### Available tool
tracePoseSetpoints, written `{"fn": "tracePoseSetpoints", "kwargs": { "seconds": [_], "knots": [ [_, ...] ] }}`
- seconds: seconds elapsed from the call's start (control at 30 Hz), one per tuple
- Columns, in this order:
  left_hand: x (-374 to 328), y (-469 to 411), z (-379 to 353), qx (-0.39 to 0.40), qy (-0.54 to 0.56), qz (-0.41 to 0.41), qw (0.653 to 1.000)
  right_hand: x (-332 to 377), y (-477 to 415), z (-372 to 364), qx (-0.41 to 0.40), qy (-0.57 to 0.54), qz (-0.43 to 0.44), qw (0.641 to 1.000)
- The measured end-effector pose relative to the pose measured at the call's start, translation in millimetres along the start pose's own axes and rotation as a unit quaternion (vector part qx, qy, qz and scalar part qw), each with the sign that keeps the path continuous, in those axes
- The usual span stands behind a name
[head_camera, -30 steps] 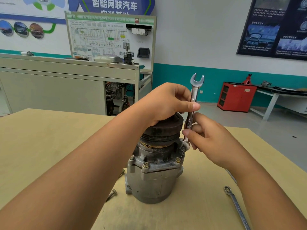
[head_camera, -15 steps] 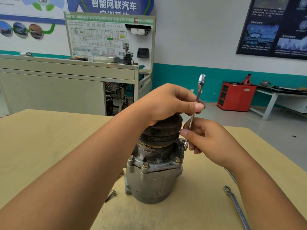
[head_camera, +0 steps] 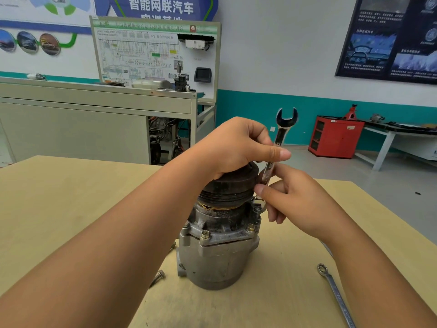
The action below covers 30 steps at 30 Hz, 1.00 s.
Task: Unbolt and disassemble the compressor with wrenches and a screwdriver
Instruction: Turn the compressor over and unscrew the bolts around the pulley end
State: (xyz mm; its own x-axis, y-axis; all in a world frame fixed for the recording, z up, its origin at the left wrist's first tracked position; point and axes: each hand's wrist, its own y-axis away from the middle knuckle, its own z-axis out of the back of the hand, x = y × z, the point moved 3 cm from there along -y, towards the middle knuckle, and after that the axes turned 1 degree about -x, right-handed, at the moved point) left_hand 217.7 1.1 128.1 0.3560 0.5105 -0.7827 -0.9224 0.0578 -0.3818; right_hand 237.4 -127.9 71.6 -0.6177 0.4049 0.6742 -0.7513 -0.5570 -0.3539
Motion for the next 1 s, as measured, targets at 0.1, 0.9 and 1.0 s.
{"fn": "tracePoseSetpoints", "kwargs": {
  "seconds": [0.1, 0.9, 1.0],
  "knots": [
    [1, -1, 1, -0.004, -0.016, 0.004, 1.000, -1, -1, 2, -0.016, -0.015, -0.001, 1.000],
    [5, -3, 2, 0.002, 0.000, 0.007, 1.000, -22, -1, 9, 0.073, -0.012, -0.027, 0.997],
    [4, -2, 2, 0.003, 0.001, 0.005, 1.000, -26, -3, 3, 0.082, -0.008, -0.032, 0.996]
  ]
}}
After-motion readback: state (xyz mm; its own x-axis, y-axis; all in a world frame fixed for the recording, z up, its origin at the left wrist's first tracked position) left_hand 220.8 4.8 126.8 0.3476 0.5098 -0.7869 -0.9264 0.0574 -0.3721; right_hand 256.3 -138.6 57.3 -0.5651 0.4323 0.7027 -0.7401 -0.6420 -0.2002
